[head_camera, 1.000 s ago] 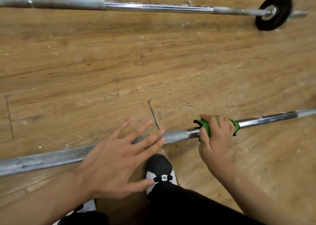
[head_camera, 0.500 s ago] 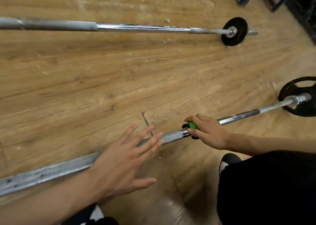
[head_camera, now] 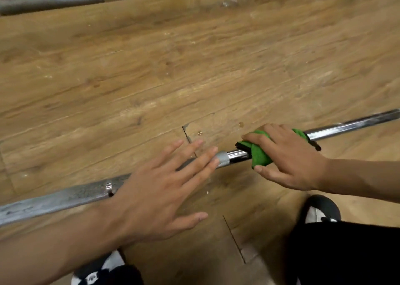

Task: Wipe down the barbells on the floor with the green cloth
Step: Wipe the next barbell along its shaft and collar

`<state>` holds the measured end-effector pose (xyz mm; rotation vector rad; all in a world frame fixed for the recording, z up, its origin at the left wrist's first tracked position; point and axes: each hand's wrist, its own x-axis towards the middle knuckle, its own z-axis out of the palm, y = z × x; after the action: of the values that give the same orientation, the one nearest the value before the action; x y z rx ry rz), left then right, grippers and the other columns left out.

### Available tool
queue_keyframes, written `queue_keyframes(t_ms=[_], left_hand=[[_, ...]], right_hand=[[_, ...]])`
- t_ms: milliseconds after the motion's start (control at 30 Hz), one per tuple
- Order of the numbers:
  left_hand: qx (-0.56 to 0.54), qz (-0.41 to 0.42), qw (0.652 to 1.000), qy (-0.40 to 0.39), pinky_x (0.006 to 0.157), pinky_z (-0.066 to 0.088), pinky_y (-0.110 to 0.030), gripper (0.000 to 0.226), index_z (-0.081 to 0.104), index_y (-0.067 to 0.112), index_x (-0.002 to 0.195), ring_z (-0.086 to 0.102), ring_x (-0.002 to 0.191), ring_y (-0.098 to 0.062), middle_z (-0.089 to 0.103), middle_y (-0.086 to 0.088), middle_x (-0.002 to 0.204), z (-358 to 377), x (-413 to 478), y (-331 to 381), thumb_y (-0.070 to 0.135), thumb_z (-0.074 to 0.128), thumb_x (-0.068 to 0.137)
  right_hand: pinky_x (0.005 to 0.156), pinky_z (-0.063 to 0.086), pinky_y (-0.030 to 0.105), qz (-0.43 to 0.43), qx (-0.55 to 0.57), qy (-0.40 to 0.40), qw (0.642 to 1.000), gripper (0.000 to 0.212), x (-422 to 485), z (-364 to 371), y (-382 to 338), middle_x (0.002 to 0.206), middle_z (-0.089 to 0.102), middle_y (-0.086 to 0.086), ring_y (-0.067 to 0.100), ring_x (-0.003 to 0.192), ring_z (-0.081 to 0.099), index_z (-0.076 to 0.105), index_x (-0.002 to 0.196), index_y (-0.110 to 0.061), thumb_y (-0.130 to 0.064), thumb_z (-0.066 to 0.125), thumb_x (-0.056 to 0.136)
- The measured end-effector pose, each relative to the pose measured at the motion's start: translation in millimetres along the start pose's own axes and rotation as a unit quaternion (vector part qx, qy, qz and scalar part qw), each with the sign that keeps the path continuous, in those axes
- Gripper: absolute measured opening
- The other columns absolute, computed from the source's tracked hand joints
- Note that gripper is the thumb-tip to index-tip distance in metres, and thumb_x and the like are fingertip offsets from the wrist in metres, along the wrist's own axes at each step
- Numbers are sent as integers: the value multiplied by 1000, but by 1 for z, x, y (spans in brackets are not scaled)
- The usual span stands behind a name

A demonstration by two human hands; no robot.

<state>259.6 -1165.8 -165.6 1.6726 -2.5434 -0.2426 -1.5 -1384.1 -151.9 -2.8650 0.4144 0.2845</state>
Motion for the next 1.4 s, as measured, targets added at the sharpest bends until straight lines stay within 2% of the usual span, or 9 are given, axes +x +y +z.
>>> queue_keyframes(t_ms=[200, 333, 433, 567, 733, 867, 1000, 1233, 1400], left_hand=[[33, 17, 999, -17, 127, 11, -51, 89, 23, 7, 165, 13, 161, -31, 15, -12, 174, 2, 65, 18, 70, 29, 102], [117, 1, 990, -78, 128, 3, -60, 106, 17, 10, 166, 10, 160, -37, 10, -13, 174, 9, 77, 20, 83, 29, 91], [157, 2, 982, -104, 128, -1, -60, 113, 7, 10, 167, 6, 161, -38, 4, -12, 175, 9, 77, 15, 86, 29, 88], [138, -4, 982, -131, 128, 2, -60, 106, 8, 11, 167, 9, 160, -37, 8, -9, 175, -1, 84, 14, 81, 31, 91], [105, -25, 981, -158, 128, 5, -57, 102, 9, 9, 167, 12, 160, -35, 11, -13, 174, -23, 94, 15, 76, 35, 95], [91, 26, 981, -169, 128, 9, -56, 96, 11, 9, 167, 13, 161, -32, 14, -10, 174, -36, 104, 14, 74, 27, 98], [100, 27, 982, -160, 129, 6, -55, 98, 12, 6, 166, 12, 161, -33, 11, -12, 175, -19, 120, 6, 75, 24, 98], [107, 59, 989, -89, 130, 4, -54, 94, 12, 6, 166, 12, 161, -33, 9, -12, 175, -4, 124, -13, 71, 27, 100], [97, 59, 992, -57, 130, 2, -53, 103, 17, 4, 165, 10, 161, -30, 12, -13, 174, 1, 126, -22, 78, 33, 96]], right_hand=[[86, 44, 48, -93, -74, 7, 993, 74, -10, -7, 59, 108, 56, 15, 35, 92, 54, 47, 142, -13, -68, 25, 99], [85, 43, 49, -126, -89, 38, 987, 76, -12, -4, 74, 106, 57, 17, 35, 90, 54, 52, 140, -10, -69, 25, 100], [83, 45, 49, -131, -78, 81, 985, 75, -8, 1, 74, 107, 59, 18, 34, 90, 54, 52, 141, -10, -69, 28, 101], [81, 42, 48, -125, -60, 139, 981, 70, -4, 7, 76, 107, 58, 18, 34, 90, 52, 53, 137, -10, -67, 36, 99], [78, 34, 46, -112, -47, 159, 980, 65, -2, 7, 78, 106, 57, 16, 33, 88, 50, 55, 132, -10, -63, 36, 100], [74, 36, 46, -104, -44, 166, 980, 61, 1, 5, 82, 104, 56, 16, 32, 85, 49, 55, 129, -10, -62, 42, 98], [74, 40, 46, -92, -57, 166, 980, 59, -2, 5, 98, 104, 56, 16, 33, 86, 51, 54, 130, -10, -59, 40, 100], [82, 48, 49, -84, -97, 145, 981, 61, -9, 5, 119, 117, 58, 23, 38, 94, 55, 51, 141, -9, -55, 37, 102], [90, 42, 50, -90, -114, 127, 981, 68, -3, 3, 119, 134, 56, 26, 40, 104, 55, 41, 152, -11, -57, 40, 101]])
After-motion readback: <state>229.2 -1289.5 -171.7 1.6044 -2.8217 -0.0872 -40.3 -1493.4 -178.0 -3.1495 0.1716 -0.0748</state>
